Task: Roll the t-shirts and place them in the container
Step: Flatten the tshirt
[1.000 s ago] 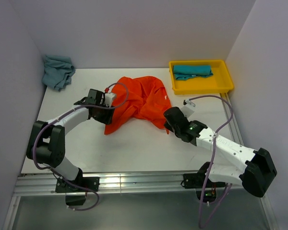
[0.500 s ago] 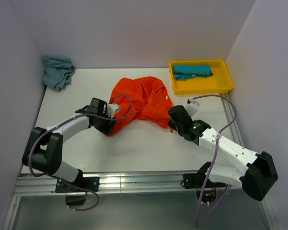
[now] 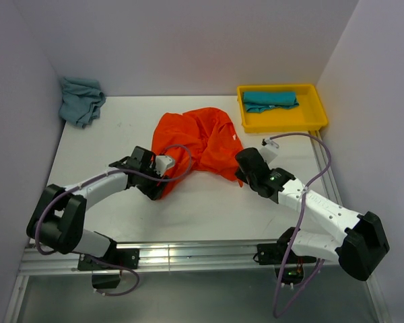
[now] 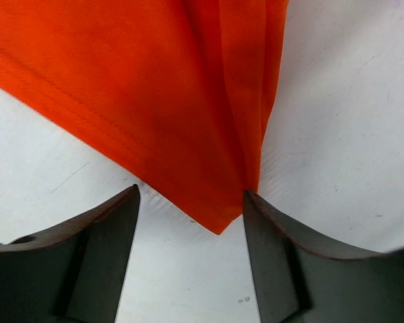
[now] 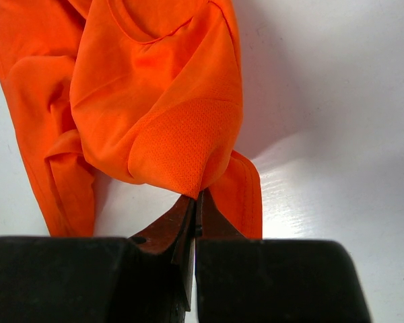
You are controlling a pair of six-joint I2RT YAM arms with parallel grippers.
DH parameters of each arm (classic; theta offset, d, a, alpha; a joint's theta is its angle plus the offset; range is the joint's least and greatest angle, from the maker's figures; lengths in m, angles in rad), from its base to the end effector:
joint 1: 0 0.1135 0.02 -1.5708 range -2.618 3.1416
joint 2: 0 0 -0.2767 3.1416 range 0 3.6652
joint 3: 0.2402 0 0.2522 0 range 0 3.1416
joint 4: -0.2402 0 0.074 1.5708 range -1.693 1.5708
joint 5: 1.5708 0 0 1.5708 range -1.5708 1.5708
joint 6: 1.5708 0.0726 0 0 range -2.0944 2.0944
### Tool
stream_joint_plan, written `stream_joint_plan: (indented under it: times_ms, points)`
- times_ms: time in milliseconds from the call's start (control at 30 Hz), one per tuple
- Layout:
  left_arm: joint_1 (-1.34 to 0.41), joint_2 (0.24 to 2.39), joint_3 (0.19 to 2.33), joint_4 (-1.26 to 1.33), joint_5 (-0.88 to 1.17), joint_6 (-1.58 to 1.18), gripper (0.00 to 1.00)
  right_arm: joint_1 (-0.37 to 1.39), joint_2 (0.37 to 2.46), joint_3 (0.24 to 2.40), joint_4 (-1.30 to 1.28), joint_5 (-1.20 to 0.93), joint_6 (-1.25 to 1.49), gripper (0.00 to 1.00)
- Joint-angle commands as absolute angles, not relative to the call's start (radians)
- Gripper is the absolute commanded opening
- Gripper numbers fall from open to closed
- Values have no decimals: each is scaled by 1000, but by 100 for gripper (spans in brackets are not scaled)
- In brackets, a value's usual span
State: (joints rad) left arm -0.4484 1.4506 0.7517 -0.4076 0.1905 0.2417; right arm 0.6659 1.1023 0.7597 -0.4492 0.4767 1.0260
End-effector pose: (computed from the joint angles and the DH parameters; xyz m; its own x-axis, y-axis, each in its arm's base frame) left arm 0.2446 -0.1329 0.1466 -0.6621 0.5794 -0.4753 0.6804 0.7306 -0.0572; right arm 0.2119 0.1241 0.2360 -0.5426 0.5400 -0.6434 0.3255 0.8413 0.4316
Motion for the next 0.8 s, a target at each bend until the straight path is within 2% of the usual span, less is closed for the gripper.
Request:
stream_joint_plan:
  times_ms: [0, 167, 333, 633, 767]
  points:
    - [-451, 1367, 739, -367, 195, 250, 70, 657, 1112, 765, -423, 485, 1012, 0]
    - [-453, 1275, 724, -356, 198, 258, 73, 658, 1115, 765, -425, 485, 1014, 0]
    - [-453, 1270, 730, -383, 235, 278, 74, 657, 1115, 770, -426, 485, 1014, 0]
    - [-528, 1292, 686, -365, 195, 298, 70, 657, 1120, 776, -433, 483, 1015, 0]
    - [-571, 1310, 666, -339, 140, 287, 63, 658, 1120, 779, -437, 485, 1015, 0]
